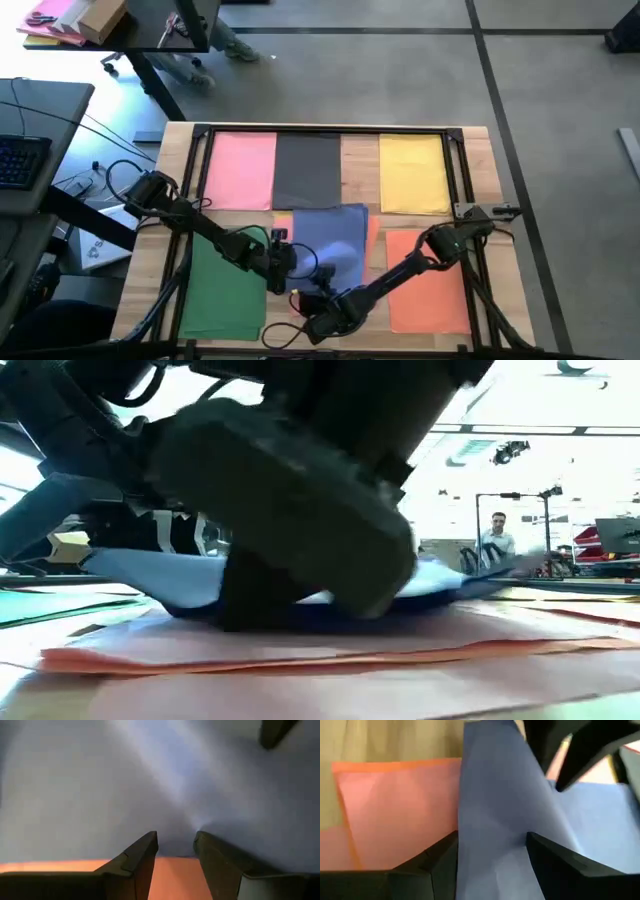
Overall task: Organize paper
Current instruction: Stack the pink color paper on top of the other pink color paper
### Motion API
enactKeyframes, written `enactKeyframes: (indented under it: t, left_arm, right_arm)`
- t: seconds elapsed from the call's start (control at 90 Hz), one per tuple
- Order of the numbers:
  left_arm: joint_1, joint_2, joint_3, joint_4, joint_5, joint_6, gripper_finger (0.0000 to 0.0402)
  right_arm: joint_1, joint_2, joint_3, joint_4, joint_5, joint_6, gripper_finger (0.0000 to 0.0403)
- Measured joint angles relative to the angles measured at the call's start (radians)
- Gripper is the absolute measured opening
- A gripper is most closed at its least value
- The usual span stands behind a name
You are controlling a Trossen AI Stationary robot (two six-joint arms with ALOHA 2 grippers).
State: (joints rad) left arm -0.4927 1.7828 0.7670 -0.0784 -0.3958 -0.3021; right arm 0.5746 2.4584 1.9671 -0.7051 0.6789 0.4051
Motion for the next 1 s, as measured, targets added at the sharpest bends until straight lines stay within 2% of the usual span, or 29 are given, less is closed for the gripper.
enactKeyframes:
  t: [0.167,0.478,0.622,0.7,0.867,1.0]
  left_arm:
    - [0.001,0.000,0.000,0.002,0.000,-0.009,0.0135]
    - [0.007,0.000,0.001,0.002,0.033,-0.065,0.0135]
    - [0.008,0.000,0.001,0.001,0.037,-0.075,0.0135]
    - [0.011,0.000,0.001,0.000,0.042,-0.086,0.0135]
    - [0.011,0.000,0.001,0.001,0.043,-0.088,0.0135]
    - [0.009,0.000,0.001,0.000,0.045,-0.107,0.0135]
  right_arm:
    - [0.012,0.000,0.000,0.099,0.027,-0.034,0.0211]
    - [0.008,0.006,0.001,0.007,0.112,-0.021,0.0211]
    - [0.010,0.005,0.003,-0.004,0.087,-0.021,0.0211]
    - [0.017,0.005,0.032,-0.031,0.086,-0.019,0.0211]
    - [0.031,-0.001,0.112,-0.177,0.202,0.018,0.0211]
    - [0.017,0.001,0.120,-0.286,0.198,0.096,0.0211]
